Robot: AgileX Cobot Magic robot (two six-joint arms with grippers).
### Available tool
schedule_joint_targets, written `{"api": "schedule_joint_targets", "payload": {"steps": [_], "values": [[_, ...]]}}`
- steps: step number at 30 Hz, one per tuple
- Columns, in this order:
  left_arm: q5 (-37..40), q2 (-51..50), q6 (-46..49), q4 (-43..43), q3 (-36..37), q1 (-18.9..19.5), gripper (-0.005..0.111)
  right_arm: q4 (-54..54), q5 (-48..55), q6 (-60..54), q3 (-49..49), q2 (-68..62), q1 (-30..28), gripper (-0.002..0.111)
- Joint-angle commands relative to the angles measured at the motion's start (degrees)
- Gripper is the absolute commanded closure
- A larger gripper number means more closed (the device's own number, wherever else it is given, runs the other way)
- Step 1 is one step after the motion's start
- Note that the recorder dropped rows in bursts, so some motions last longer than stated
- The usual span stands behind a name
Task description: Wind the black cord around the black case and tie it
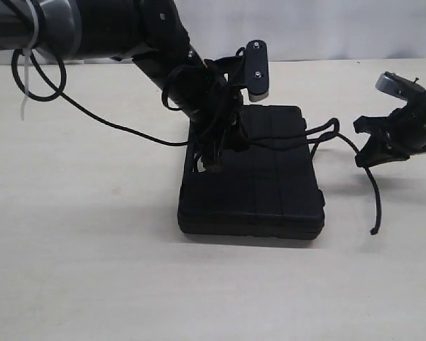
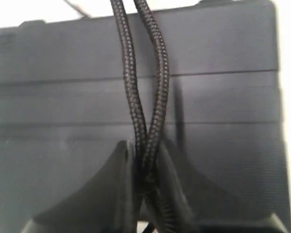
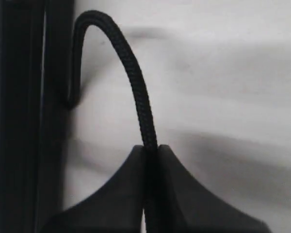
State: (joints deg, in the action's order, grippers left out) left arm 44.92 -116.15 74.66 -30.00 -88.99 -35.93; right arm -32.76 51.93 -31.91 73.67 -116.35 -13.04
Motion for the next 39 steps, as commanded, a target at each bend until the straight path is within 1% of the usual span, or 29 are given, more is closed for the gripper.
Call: {"api": "schedule_joint_targets", "payload": {"steps": [1, 3, 5, 7, 10, 13, 16, 19, 21, 23, 35, 39], "values": [[2.94, 0.56, 8.77, -6.73, -0.29, -0.11, 0.107, -3.39, -4.51, 1.77, 0.29, 0.23, -0.61, 0.104], [4.6, 0.56, 13.8, -9.91, -0.29, -0.18, 0.107, -4.88, -7.3, 3.04, 0.29, 0.23, -1.09, 0.104], [5.63, 0.56, 16.83, -10.45, -0.29, -0.33, 0.107, -8.16, -9.39, 3.21, 0.29, 0.13, -1.98, 0.104], [6.22, 0.56, 19.52, -10.11, -0.29, -0.44, 0.107, -12.59, -9.25, 2.19, 0.78, -0.17, -2.99, 0.104], [8.78, 0.56, 24.03, -9.72, -0.29, -0.44, 0.107, -15.95, -5.23, 0.15, 3.34, -1.31, -3.56, 0.104], [10.18, 0.46, 24.97, -9.72, -0.29, -0.44, 0.107, -16.41, -2.39, -0.31, 5.11, -1.86, -3.42, 0.104], [12.04, -0.56, 25.96, -9.48, -0.29, -0.44, 0.107, -19.66, 0.27, -2.6, 6.42, -1.86, -2.94, 0.104], [10.99, -1.98, 28.98, -9.77, -0.29, -0.55, 0.107, -23.8, 5.66, -4.98, 8.45, -1.86, -2.8, 0.104], [6.24, -2.13, 28.49, -9.87, -0.29, -0.79, 0.107, -23.96, 9.0, -5.11, 9.29, -1.86, -2.57, 0.104], [4.22, -2.13, 27.29, -9.87, -0.29, -0.79, 0.107, -22.78, 10.33, -5.11, 9.55, -1.86, -2.17, 0.104], [2.72, -2.23, 27.05, -10.17, -0.29, -0.79, 0.107, -21.38, 12.8, -4.95, 9.55, -1.86, -0.25, 0.104], [3.54, -2.23, 24.3, -8.44, -0.29, -0.79, 0.107, -21.38, 13.21, -5.28, 9.55, -1.86, -0.17, 0.104]]}}
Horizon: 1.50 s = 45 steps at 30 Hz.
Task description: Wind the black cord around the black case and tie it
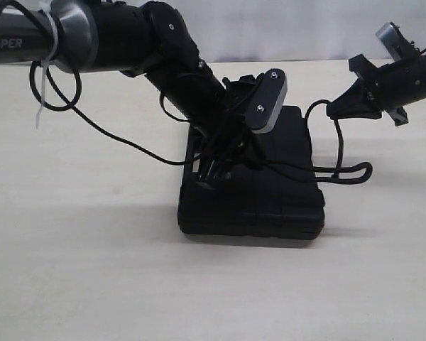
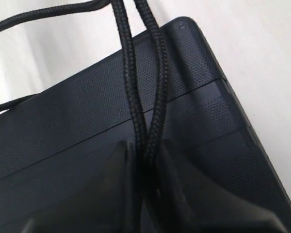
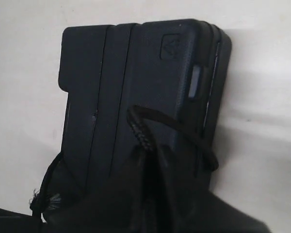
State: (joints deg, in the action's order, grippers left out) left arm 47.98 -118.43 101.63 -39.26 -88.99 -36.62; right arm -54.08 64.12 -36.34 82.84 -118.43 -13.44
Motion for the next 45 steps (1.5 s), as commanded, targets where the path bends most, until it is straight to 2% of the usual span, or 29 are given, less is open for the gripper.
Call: {"api": "schedule_joint_targets", "payload": {"steps": [1, 8, 14, 21, 30, 35, 39, 42, 45], "values": [[1.19, 0.06, -3.13, 1.3, -0.29, -0.1, 0.107, -0.06, 1.02, -1.45, 0.38, 0.21, 0.24, 0.104], [1.32, -0.61, -3.15, 1.71, -0.29, -0.1, 0.107, -1.85, 1.68, -2.61, 0.38, 0.58, 0.24, 0.104], [-5.07, -3.19, -3.15, 2.66, -0.29, -0.1, 0.107, -2.12, 3.87, -3.5, 0.38, 0.58, 0.24, 0.104], [-6.1, -3.17, -3.43, 2.56, -0.39, -0.1, 0.107, -1.39, 5.52, -3.5, 0.38, 0.58, 0.24, 0.104], [-14.04, -3.17, -7.81, 2.56, -0.39, -0.1, 0.107, -1.97, 5.84, -3.5, 0.38, 0.58, 0.24, 0.104], [-6.09, -3.17, -8.62, 5.46, -0.39, -0.1, 0.107, -2.46, 5.84, -3.5, 0.38, 0.58, 0.11, 0.104], [-5.52, -2.21, -8.73, 5.25, -0.39, -0.1, 0.107, -2.63, 5.84, -5.02, 0.38, 0.58, 0.11, 0.104], [-4.72, -0.47, -8.73, 0.95, -0.39, -0.1, 0.107, -2.63, 5.84, -5.45, 0.38, 0.58, 0.11, 0.104], [4.54, 0.29, -8.73, 2.02, -0.39, -0.1, 0.107, -2.63, 5.8, -6.03, 0.38, 0.58, 0.11, 0.104]]}}
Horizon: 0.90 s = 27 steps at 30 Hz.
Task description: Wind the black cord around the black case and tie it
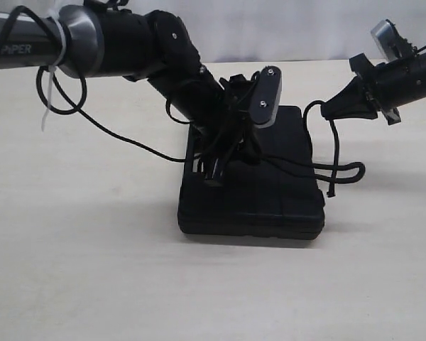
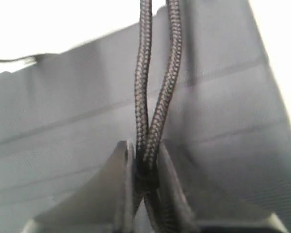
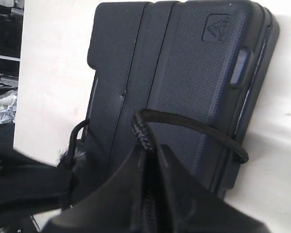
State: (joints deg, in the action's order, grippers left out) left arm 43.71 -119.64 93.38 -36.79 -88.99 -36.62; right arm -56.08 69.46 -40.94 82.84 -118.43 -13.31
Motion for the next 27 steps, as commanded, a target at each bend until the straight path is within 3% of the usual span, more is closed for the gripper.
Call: {"api": "schedule_joint_targets", "payload": {"steps": [1, 6, 13, 20, 24, 27], "values": [[10.49, 1.49, -0.48, 0.63, -0.39, -0.1, 0.107, -0.63, 0.46, -1.43, 0.38, 0.58, -0.03, 0.104], [15.83, 1.49, -2.18, 3.75, -0.39, 0.01, 0.107, -0.63, 0.5, -1.43, 0.38, 0.58, -0.03, 0.104], [5.55, 1.02, -3.87, 3.26, -0.39, 0.01, 0.107, -5.31, 0.5, -2.24, 0.38, 0.58, -0.03, 0.104], [4.73, 0.52, -3.87, 3.52, -0.39, 0.01, 0.107, -5.9, 0.5, -3.28, 0.38, 0.58, -0.03, 0.104], [-0.19, 0.52, -5.58, 3.54, -0.39, 0.01, 0.107, -5.78, 0.5, -3.28, 0.38, 0.58, -0.03, 0.104], [1.55, 0.52, -6.01, 3.75, -0.39, 0.01, 0.107, -5.79, 0.5, -3.69, 0.38, 0.58, -0.03, 0.104]]}}
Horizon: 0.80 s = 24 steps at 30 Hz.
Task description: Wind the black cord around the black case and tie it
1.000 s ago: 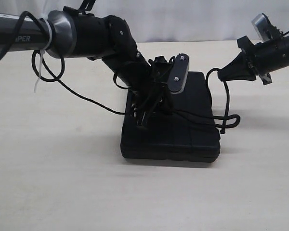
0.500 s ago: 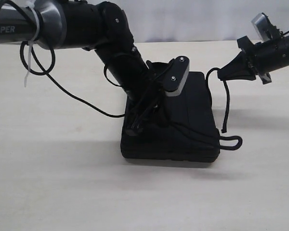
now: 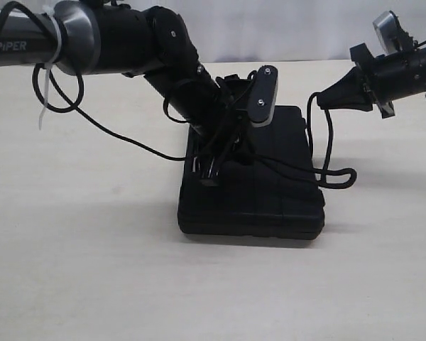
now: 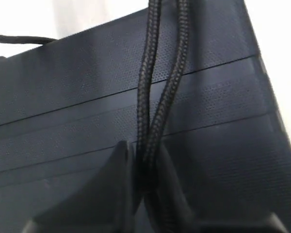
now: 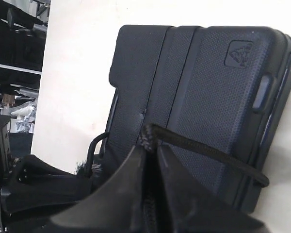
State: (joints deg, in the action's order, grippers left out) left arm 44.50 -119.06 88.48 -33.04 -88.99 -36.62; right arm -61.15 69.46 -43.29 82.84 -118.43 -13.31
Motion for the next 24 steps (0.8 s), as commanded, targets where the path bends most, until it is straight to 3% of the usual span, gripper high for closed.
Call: {"api": "schedule_joint_targets", "payload": {"steps": [1, 5, 10, 24], "values": [[1.26, -0.06, -1.1, 0.0, -0.39, 0.01, 0.107, -0.73, 0.5, -1.35, 0.38, 0.58, -0.03, 0.104], [4.47, -0.57, -1.44, 2.51, -0.39, 0.01, 0.107, -1.16, 0.5, -1.34, 0.38, 0.58, -0.03, 0.104], [-3.77, -0.57, -4.43, 2.31, -0.39, 0.27, 0.107, -1.16, 0.5, -1.23, 0.38, 0.58, -0.03, 0.104], [-8.22, -3.61, -4.43, 2.79, -0.39, 0.28, 0.107, -1.87, 0.5, -0.22, 0.38, 0.58, 0.08, 0.104]]}}
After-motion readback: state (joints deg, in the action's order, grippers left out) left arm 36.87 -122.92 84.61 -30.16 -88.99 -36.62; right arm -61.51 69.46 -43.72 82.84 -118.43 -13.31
